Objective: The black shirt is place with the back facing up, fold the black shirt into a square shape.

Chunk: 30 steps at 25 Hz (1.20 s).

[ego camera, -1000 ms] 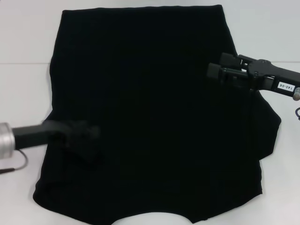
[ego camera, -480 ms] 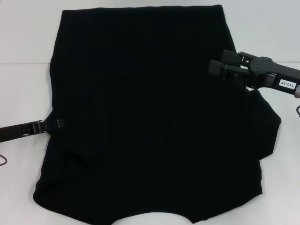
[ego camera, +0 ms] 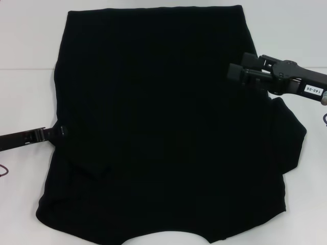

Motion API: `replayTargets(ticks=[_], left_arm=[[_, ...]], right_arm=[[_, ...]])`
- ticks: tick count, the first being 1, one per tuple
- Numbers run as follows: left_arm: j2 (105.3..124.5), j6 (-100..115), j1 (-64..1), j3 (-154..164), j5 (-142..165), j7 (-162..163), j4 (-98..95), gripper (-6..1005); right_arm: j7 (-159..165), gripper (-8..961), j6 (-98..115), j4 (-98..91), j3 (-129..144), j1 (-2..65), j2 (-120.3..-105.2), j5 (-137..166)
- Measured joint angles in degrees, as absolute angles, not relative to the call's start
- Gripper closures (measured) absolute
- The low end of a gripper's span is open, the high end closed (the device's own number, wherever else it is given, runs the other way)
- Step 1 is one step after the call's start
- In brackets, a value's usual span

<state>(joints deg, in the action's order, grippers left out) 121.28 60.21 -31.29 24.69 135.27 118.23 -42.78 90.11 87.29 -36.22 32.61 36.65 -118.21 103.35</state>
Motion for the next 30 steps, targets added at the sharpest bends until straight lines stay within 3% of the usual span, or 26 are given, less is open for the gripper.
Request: replayTargets(ticks=[23, 30], left_arm=[[120.93, 58.8, -32.2, 24.9, 136.4, 117.8, -41.0, 200], [120.93, 58.9, -32.3, 25.6, 136.7, 117.7, -41.1, 341]], right_arm=[[90.2, 78, 87.4, -36.2, 32.6, 36.3, -118.11, 102.3], [90.2, 79, 87.4, -36.2, 32.6, 36.3, -118.11, 102.3]])
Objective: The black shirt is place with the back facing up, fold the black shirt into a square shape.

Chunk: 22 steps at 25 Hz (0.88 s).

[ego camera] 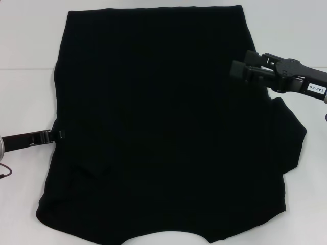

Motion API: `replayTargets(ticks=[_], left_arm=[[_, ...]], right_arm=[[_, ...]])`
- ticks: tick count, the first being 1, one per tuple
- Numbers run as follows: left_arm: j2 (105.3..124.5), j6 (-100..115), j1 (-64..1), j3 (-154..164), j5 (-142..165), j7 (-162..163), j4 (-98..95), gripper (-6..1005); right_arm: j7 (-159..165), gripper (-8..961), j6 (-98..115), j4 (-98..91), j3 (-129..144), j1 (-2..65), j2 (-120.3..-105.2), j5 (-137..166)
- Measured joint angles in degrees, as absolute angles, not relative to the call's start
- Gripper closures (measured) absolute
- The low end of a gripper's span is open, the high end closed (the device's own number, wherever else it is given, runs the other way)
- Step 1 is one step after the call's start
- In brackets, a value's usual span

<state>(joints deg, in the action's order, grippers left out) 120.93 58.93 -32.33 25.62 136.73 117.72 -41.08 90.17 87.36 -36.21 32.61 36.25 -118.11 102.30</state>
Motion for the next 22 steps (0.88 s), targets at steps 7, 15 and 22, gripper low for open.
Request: replayTargets(ticks=[7, 15, 22], left_arm=[[120.87, 59.1, -32.6, 25.6, 136.4, 117.7, -41.2, 573], [120.42, 62.1, -35.7, 25.6, 135.9, 118.0, -41.2, 925], [120.82, 64.4, -39.2, 25.7, 135.8, 117.8, -39.1, 921]], right_arm=[[90.2, 80, 87.4, -36.2, 32.6, 36.2, -118.11, 102.3], [90.2, 82, 87.4, -36.2, 32.6, 36.2, -118.11, 102.3], [90.2, 83, 87.4, -36.2, 32.6, 35.9, -118.03, 102.3]])
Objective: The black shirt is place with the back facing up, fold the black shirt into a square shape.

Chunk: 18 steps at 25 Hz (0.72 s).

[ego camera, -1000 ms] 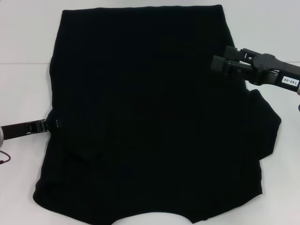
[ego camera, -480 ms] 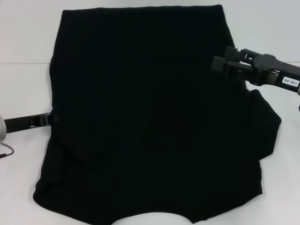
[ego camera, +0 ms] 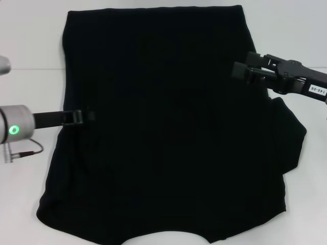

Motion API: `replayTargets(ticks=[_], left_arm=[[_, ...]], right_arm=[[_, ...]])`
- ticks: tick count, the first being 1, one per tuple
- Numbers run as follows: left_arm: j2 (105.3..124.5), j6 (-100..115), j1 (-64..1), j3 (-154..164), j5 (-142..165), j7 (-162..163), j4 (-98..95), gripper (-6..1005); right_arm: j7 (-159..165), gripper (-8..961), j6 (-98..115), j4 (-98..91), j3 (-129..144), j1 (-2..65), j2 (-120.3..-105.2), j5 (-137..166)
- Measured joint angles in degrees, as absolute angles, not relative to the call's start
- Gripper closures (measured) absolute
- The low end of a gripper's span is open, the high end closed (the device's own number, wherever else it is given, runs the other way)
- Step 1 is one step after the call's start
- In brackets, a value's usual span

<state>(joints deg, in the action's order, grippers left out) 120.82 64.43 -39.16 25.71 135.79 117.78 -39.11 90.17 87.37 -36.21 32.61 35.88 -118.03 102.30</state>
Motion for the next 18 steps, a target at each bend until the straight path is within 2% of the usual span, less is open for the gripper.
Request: replayTargets(ticks=[6, 12, 16, 18], left_arm=[[121.22, 64.6, -41.1, 25.8, 133.4, 117.8, -36.1, 859], [121.54, 67.5, -41.5, 25.7, 127.2, 118.0, -33.8, 797], [121.22, 74.6, -40.8, 25.5, 122.9, 114.9, -33.7, 607], [121.03, 80.8, -40.2, 25.2, 120.3, 108.4, -33.7, 519]], right_arm=[[90.2, 84, 87.4, -36.2, 32.6, 35.6, -117.86, 102.3], [92.1, 85, 87.3, -36.2, 32.1, 35.1, -116.67, 102.3], [96.9, 85, 87.5, -36.3, 30.7, 34.4, -114.91, 102.2], [101.9, 86, 87.5, -36.4, 30.5, 33.9, -113.43, 102.3]])
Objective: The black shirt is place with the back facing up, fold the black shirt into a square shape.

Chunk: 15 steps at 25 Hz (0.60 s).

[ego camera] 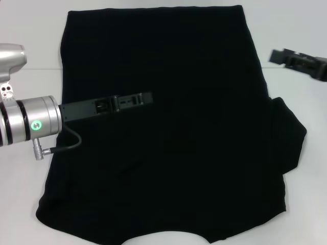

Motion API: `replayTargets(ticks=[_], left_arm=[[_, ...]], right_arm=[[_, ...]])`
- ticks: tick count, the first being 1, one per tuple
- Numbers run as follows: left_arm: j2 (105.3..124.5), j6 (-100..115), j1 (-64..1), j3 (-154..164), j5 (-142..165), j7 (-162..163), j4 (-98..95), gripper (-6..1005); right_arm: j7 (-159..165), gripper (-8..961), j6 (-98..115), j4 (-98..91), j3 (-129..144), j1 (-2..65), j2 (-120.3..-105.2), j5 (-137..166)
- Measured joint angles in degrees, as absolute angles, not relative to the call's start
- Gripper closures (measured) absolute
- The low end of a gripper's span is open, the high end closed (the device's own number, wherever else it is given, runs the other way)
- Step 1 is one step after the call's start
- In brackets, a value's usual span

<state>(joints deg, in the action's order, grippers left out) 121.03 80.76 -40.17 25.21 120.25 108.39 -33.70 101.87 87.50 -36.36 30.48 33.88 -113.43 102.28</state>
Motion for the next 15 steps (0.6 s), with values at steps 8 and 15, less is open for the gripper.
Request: replayTargets(ticks=[8, 15], left_arm=[[121.69, 87.2, -38.2, 27.1, 118.6, 87.3, -33.2, 211], [123.20, 90.3, -34.1, 33.9, 118.8, 63.8, -34.7, 139]], right_arm=[[128.2, 87, 86.7, -35.7, 30.9, 32.4, -106.63, 113.0], [143.7, 88, 87.0, -35.6, 31.2, 32.6, -103.42, 124.8]])
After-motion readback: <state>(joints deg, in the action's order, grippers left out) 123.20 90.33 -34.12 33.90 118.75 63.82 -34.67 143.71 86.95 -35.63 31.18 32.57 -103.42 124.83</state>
